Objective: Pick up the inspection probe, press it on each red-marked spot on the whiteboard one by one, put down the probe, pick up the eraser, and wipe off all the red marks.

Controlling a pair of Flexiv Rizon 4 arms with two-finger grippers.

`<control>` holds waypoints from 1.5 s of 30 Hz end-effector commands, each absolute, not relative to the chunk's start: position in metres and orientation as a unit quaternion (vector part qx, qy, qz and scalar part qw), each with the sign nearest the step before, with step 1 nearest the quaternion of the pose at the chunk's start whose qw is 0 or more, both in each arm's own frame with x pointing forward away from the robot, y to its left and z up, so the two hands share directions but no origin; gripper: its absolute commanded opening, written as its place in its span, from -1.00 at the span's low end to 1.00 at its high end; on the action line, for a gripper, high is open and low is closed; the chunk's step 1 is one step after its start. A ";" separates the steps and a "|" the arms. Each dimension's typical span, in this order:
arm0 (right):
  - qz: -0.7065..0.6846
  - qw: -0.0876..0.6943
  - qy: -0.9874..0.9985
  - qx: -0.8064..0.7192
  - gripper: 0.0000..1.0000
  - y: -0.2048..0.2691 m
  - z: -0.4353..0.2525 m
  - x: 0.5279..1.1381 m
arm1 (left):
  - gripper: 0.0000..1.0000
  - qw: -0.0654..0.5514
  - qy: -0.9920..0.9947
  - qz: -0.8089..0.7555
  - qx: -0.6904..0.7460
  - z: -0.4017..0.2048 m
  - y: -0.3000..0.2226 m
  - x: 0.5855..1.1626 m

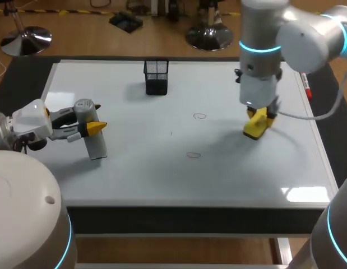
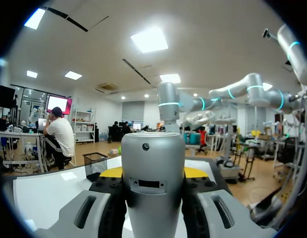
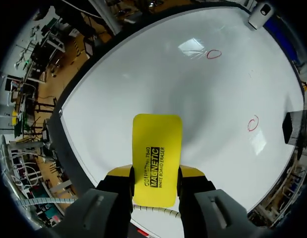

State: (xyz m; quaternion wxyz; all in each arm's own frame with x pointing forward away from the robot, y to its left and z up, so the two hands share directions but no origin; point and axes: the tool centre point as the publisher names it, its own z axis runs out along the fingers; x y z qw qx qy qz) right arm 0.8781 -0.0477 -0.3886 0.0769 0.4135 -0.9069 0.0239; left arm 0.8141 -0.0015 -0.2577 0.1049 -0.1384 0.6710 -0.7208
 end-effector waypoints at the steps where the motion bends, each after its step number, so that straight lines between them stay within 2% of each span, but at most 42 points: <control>1: 0.009 0.049 -0.916 0.397 -1.00 -0.089 -0.382 0.858 | -1.00 0.106 0.671 -0.721 -0.139 -0.257 -0.002 0.814; 11: 0.012 0.050 -0.936 0.348 -1.00 -0.128 -0.383 0.846 | -1.00 0.106 0.671 -0.721 -0.139 -0.257 -0.002 0.814; 37: 0.020 0.055 -0.937 0.343 -1.00 -0.126 -0.381 0.842 | -1.00 0.107 0.674 -0.721 -0.120 -0.248 -0.006 0.819; 45: 0.020 0.055 -0.937 0.343 -1.00 -0.126 -0.381 0.842 | -1.00 0.064 0.683 -0.725 -0.054 -0.229 -0.043 0.834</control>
